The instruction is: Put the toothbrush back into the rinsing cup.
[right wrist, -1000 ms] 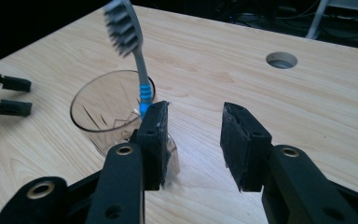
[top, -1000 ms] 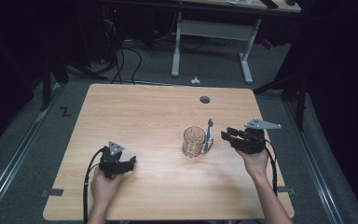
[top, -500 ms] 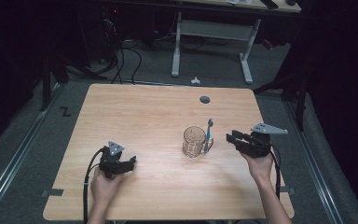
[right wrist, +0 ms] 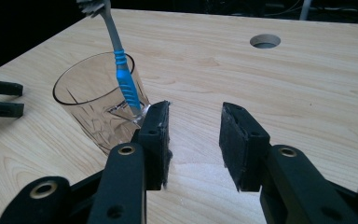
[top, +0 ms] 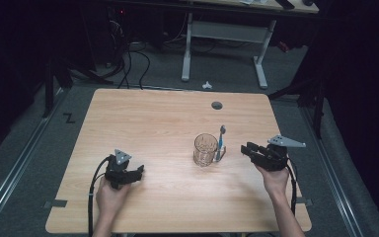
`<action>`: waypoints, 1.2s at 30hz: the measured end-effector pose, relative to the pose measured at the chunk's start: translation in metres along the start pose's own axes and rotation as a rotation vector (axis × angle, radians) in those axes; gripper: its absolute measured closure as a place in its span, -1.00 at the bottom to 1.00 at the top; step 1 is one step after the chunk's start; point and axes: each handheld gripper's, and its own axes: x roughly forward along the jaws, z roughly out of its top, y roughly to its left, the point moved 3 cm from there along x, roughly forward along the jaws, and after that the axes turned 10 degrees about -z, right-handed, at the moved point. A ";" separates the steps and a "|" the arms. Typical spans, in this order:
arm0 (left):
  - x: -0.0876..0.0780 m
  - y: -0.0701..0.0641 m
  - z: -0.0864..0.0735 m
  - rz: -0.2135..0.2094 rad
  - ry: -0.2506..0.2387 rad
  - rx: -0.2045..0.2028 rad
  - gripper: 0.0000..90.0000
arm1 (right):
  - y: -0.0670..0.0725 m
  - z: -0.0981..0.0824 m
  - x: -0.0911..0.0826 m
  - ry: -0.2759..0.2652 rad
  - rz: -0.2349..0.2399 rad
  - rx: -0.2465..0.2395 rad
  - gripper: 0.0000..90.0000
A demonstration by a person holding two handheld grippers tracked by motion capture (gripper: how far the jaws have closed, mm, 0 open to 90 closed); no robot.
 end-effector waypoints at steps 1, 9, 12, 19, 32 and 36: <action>0.000 0.000 0.000 0.000 0.000 0.000 -0.42 | 0.000 -0.001 0.000 0.000 0.000 0.004 0.40; 0.000 0.000 0.000 0.000 0.000 0.000 -0.42 | -0.004 -0.011 0.000 0.014 -0.012 0.009 0.41; 0.000 0.000 0.000 0.000 0.000 0.000 -0.42 | -0.004 -0.014 0.000 0.018 -0.015 0.010 0.41; 0.000 0.000 0.000 0.000 0.000 -0.001 -0.42 | -0.007 -0.024 0.002 0.043 -0.021 0.012 0.41; 0.000 0.000 0.000 0.000 0.000 -0.001 -0.42 | -0.010 -0.036 0.005 0.065 -0.039 0.014 0.41; 0.000 0.000 0.000 0.000 0.000 -0.001 -0.42 | -0.013 -0.040 0.006 0.085 -0.065 -0.002 0.41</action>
